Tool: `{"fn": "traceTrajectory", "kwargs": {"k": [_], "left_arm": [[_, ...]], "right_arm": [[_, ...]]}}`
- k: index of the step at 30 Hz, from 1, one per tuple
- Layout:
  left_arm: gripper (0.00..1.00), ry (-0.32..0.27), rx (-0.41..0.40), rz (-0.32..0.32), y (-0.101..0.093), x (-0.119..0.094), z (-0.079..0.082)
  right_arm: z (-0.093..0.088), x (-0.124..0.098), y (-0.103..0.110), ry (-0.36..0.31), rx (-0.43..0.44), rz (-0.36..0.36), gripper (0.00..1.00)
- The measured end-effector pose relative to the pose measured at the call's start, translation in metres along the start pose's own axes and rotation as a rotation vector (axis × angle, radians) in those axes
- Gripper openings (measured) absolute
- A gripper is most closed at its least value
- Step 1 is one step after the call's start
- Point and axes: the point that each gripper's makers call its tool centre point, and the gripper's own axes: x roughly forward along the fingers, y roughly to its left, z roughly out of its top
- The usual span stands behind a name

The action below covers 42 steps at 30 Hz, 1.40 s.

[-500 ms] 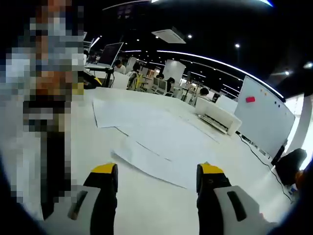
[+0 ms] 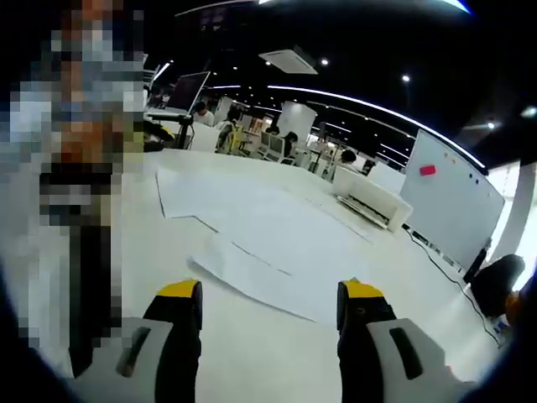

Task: Organize the stack of printing papers by aligning and flattening the scattered papers on the table

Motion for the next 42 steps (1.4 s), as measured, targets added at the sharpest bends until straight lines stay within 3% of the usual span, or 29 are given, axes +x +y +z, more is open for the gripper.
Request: {"fn": "traceTrajectory", "kwargs": {"k": [13,20,32,35,38,39,40,42], "left_arm": [[0.64,0.042,0.042,0.032,0.006,-0.002,-0.006],[0.62,0.023,0.041,0.050,0.009,-0.007,-0.003],[0.61,0.060,0.020,0.062,0.013,-0.003,-0.011],[0.62,0.090,0.005,0.116,0.024,-0.009,-0.017],[0.62,0.100,0.000,0.127,0.028,-0.011,-0.020],[0.63,0.109,-0.010,0.134,0.030,-0.011,-0.021],[0.63,0.134,-0.106,0.139,0.030,-0.010,-0.032],[0.63,0.115,-0.176,0.132,0.027,-0.007,-0.033]], "right_arm": [[0.000,0.000,0.000,0.002,0.004,-0.004,0.60],[0.001,-0.002,0.002,0.000,0.010,-0.008,0.61],[0.001,-0.002,-0.002,-0.001,0.018,-0.020,0.60],[0.004,-0.001,0.001,-0.012,0.013,-0.014,0.60],[0.004,-0.001,0.003,-0.019,0.009,-0.010,0.60],[0.004,-0.001,0.003,-0.020,0.009,-0.010,0.60],[-0.002,0.001,0.003,-0.026,0.014,-0.006,0.60],[-0.002,0.003,0.002,-0.031,0.016,-0.006,0.60]]}}
